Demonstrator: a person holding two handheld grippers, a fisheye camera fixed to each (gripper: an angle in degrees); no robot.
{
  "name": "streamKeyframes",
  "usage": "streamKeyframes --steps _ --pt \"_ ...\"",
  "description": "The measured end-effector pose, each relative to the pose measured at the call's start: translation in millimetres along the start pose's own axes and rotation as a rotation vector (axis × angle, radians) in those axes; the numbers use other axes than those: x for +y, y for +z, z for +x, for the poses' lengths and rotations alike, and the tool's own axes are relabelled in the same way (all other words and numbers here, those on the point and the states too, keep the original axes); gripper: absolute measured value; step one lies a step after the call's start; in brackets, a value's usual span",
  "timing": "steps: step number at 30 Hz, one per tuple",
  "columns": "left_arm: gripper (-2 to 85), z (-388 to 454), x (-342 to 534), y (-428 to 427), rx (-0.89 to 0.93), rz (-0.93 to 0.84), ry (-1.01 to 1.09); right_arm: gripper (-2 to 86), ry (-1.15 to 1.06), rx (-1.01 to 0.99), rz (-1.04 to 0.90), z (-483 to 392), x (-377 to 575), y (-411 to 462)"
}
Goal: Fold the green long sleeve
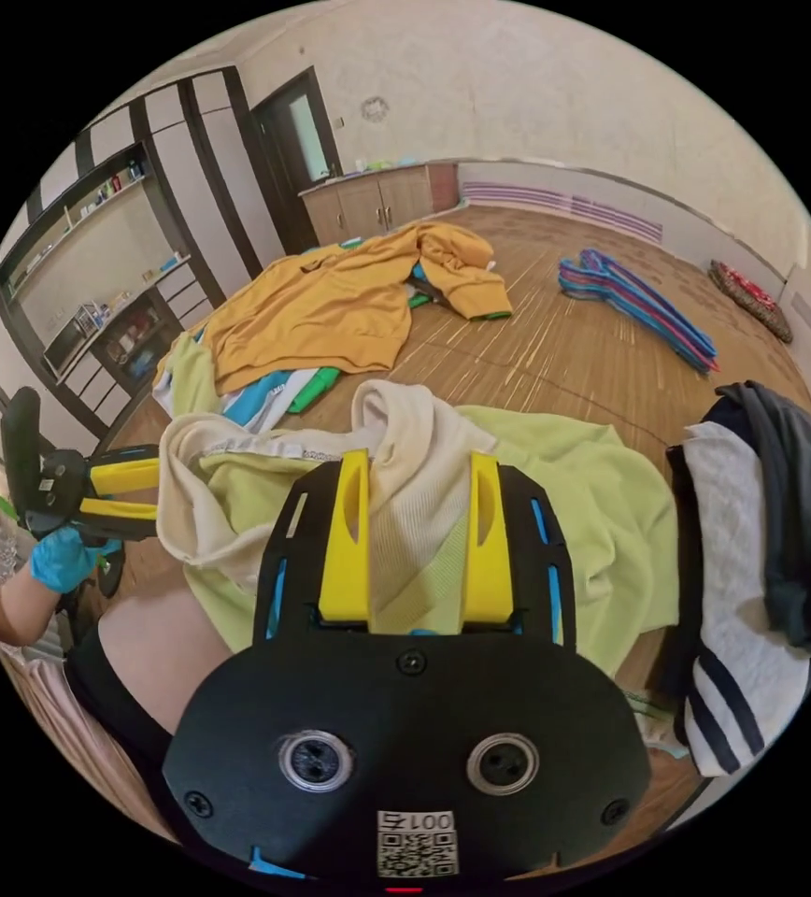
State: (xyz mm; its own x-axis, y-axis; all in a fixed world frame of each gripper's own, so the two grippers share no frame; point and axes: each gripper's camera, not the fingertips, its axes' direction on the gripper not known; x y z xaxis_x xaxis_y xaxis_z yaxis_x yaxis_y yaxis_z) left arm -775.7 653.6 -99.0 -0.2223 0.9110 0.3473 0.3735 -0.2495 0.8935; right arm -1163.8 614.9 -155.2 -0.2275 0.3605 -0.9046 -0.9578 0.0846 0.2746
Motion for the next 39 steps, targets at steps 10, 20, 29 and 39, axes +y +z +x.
streamKeyframes --steps 10,20,29,39 --pt "-0.3 44 47 -78 -0.083 0.051 0.074 5.1 -0.001 0.003 0.174 -24 52 -78" --pt "-0.9 99 97 -258 -0.237 0.408 0.080 3.5 0.004 0.047 0.631 -80 104 -253" --pt "-0.9 148 140 -456 -0.408 0.756 0.055 3.0 -0.239 0.179 0.981 -182 128 -410" --pt "-1.0 205 180 -627 -0.531 0.995 0.098 2.7 -0.382 0.330 1.215 -256 149 -532"
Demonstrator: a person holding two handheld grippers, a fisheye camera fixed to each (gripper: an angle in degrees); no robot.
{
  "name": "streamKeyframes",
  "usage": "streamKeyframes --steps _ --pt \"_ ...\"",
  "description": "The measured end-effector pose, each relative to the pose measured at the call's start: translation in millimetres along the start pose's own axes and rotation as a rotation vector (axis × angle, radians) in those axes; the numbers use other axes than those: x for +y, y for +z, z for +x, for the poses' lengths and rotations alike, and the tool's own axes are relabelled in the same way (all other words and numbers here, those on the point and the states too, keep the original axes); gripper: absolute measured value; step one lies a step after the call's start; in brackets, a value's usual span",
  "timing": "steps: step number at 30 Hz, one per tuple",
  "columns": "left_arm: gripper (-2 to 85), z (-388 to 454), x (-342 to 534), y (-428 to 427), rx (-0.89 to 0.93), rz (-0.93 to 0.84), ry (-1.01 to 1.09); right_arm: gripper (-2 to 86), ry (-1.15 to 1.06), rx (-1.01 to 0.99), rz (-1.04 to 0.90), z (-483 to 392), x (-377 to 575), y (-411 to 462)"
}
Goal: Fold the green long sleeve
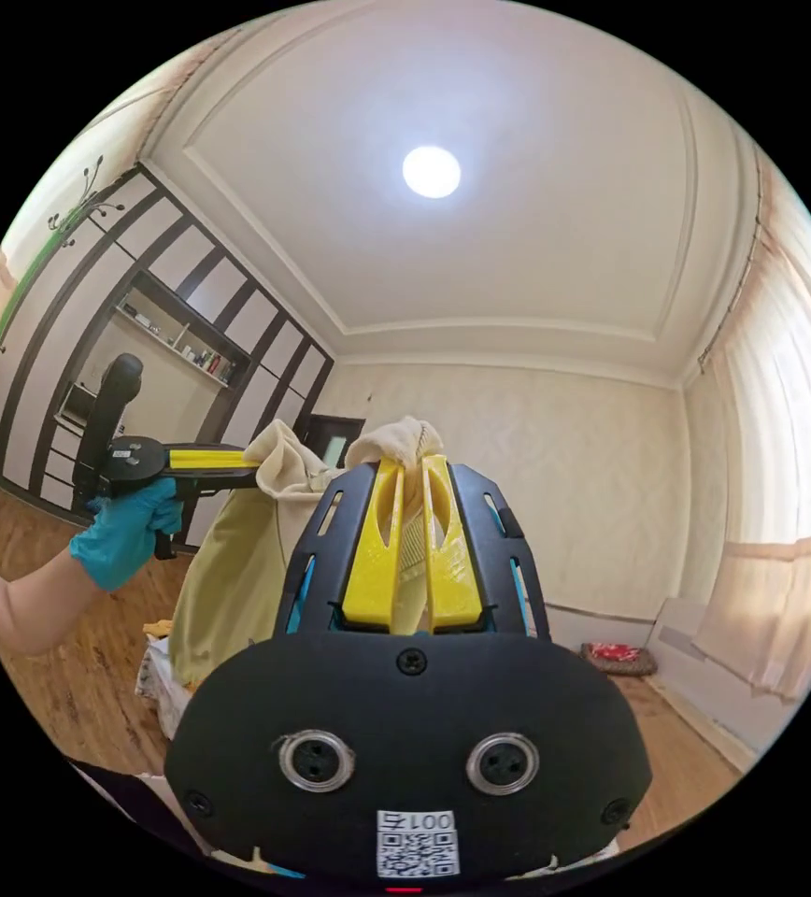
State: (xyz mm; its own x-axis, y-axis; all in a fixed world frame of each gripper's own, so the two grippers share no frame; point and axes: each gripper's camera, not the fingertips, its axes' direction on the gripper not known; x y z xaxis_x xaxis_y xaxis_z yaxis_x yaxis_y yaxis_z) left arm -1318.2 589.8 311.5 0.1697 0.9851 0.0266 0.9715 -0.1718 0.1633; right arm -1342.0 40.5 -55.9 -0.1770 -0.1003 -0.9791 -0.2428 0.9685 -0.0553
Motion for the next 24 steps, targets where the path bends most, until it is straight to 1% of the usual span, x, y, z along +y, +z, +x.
streamKeyframes --steps 7,11,17,20,24 --pt "-0.9 -5 -67 -74 -0.074 0.142 0.059 2.6 -0.080 0.089 0.103 -3 -66 -35" --pt "-0.9 -8 -88 -83 -0.069 0.146 0.056 2.5 -0.096 0.102 0.090 1 -82 -36" --pt "-0.9 -2 -74 -36 -0.050 0.066 0.068 2.5 -0.067 0.091 0.008 12 -53 -8" --pt "-0.8 1 -49 6 -0.032 -0.007 0.057 2.4 -0.046 0.062 -0.070 17 -17 19" --pt "-0.8 5 -8 84 0.007 -0.128 0.039 2.4 -0.024 0.026 -0.194 23 42 62"
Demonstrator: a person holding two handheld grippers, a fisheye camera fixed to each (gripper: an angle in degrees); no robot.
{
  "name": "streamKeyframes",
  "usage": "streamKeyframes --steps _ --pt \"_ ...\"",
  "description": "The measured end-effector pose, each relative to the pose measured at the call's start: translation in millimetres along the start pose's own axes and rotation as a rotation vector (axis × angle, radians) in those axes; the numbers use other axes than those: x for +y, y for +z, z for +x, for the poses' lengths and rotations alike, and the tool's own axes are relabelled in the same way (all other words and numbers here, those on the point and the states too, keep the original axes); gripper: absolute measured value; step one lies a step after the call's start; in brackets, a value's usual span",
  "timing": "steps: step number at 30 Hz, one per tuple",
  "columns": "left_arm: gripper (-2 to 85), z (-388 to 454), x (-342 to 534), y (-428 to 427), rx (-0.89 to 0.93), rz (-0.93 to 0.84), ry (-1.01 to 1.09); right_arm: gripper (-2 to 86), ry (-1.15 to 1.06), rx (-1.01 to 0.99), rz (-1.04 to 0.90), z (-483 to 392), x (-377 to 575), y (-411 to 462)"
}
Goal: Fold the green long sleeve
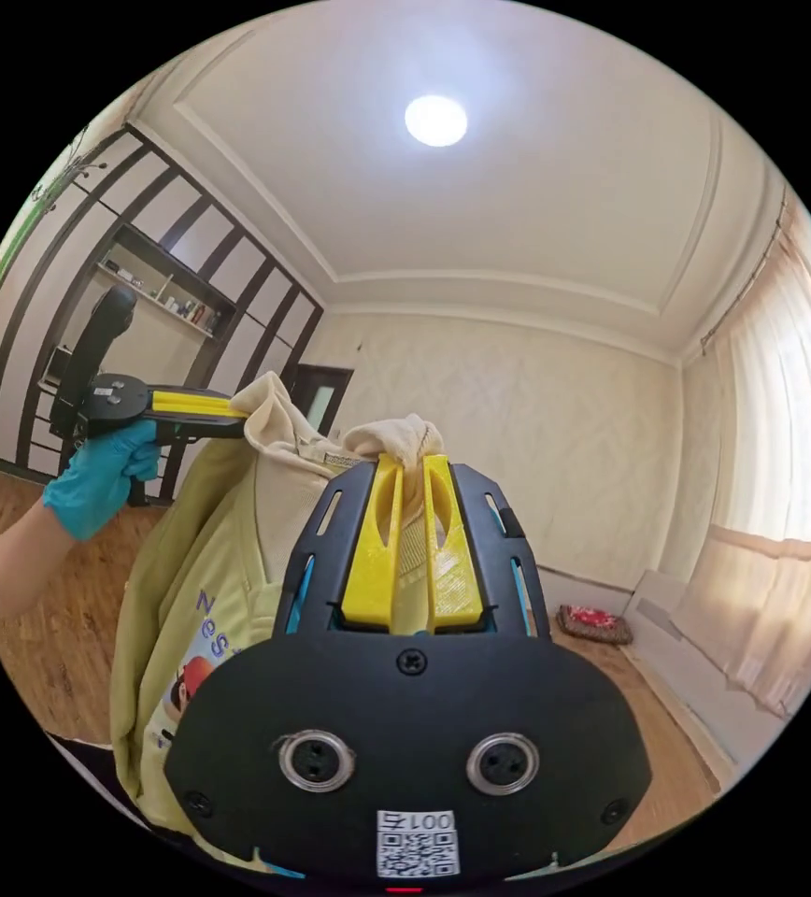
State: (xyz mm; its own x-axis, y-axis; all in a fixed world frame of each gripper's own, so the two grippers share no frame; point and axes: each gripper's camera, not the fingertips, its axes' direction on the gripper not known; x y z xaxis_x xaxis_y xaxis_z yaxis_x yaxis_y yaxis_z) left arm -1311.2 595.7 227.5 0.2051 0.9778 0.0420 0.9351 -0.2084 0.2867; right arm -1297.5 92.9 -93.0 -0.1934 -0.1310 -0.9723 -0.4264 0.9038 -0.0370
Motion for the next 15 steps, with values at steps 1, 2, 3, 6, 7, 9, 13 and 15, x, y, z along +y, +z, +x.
streamKeyframes --steps 1,2,3,6,7,9,13,15 --pt "-0.8 3 8 27 0.012 -0.035 0.003 2.5 0.014 -0.012 -0.035 2 14 16" --pt "-0.8 4 12 40 0.017 -0.053 0.006 2.5 0.024 -0.017 -0.052 3 22 25" --pt "-0.7 8 21 68 0.026 -0.088 0.013 2.4 0.042 -0.025 -0.089 6 36 42" --pt "-0.7 16 44 135 0.060 -0.148 0.014 2.4 0.071 -0.014 -0.171 10 72 87" --pt "-0.7 20 52 164 0.072 -0.165 0.013 2.4 0.069 -0.007 -0.201 12 85 104" --pt "-0.7 25 64 211 0.082 -0.200 0.012 2.5 0.063 -0.004 -0.241 15 105 131" --pt "-0.6 42 91 335 0.107 -0.329 0.015 2.7 0.048 -0.002 -0.393 25 153 207" --pt "-0.2 50 107 394 0.140 -0.416 0.018 2.8 0.069 -0.015 -0.487 31 180 243"
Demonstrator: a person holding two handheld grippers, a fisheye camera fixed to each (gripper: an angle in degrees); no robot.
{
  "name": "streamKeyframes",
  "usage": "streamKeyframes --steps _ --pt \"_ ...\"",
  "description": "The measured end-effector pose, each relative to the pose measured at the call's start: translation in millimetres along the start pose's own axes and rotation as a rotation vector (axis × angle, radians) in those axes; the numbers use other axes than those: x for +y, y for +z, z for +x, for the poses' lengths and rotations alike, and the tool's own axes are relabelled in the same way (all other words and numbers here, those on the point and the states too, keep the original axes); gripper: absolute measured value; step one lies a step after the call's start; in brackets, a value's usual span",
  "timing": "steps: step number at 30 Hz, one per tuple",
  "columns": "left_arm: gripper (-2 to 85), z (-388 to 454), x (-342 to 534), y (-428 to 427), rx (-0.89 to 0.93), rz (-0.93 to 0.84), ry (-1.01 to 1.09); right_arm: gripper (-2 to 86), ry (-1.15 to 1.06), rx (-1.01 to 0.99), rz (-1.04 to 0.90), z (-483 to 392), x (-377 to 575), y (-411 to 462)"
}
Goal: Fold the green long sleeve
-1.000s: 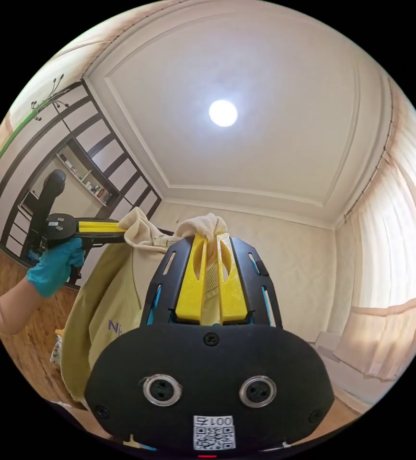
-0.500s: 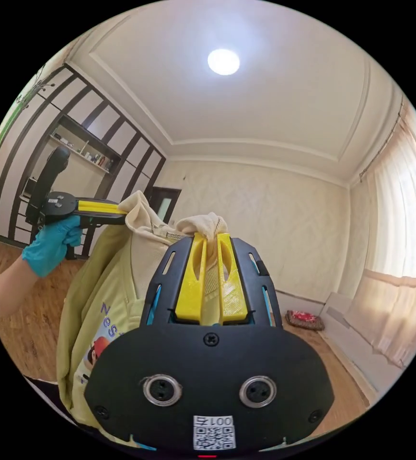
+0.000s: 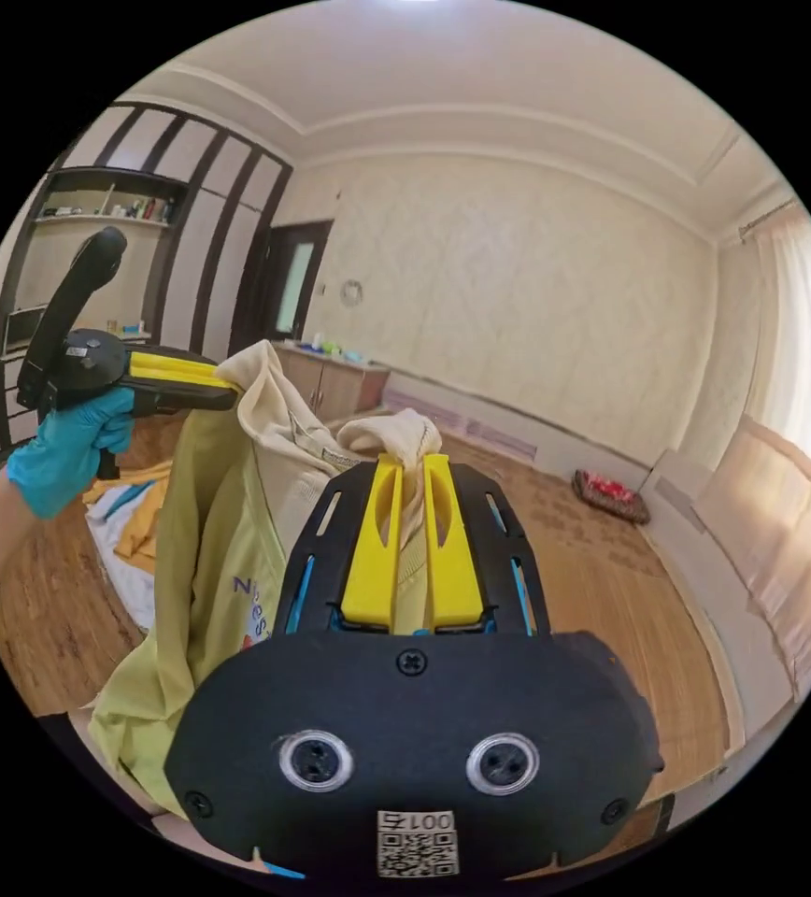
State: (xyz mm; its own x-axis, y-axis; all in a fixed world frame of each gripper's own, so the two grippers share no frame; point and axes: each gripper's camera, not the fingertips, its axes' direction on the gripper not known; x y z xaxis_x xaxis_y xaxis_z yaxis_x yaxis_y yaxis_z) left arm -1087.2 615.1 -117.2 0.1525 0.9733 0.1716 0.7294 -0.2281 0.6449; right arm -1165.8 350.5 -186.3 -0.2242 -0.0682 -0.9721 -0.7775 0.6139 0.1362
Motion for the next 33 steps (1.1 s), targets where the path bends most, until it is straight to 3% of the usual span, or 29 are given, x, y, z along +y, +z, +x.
streamKeyframes --steps 7,10,18,29,33 --pt "1.7 20 7 235 0.081 -0.410 0.079 2.1 0.111 -0.177 -0.287 39 61 141" --pt "2.0 31 27 289 0.084 -0.498 0.111 1.4 0.161 -0.203 -0.345 58 87 160" --pt "2.4 18 45 336 0.272 -0.493 0.048 2.0 0.135 -0.218 -0.379 81 119 150" --pt "4.6 58 81 311 0.504 -0.418 0.264 6.5 -0.077 -0.302 -0.416 36 173 78" --pt "7.1 68 112 308 0.610 -0.456 0.279 7.3 -0.074 -0.479 -0.410 24 210 40"
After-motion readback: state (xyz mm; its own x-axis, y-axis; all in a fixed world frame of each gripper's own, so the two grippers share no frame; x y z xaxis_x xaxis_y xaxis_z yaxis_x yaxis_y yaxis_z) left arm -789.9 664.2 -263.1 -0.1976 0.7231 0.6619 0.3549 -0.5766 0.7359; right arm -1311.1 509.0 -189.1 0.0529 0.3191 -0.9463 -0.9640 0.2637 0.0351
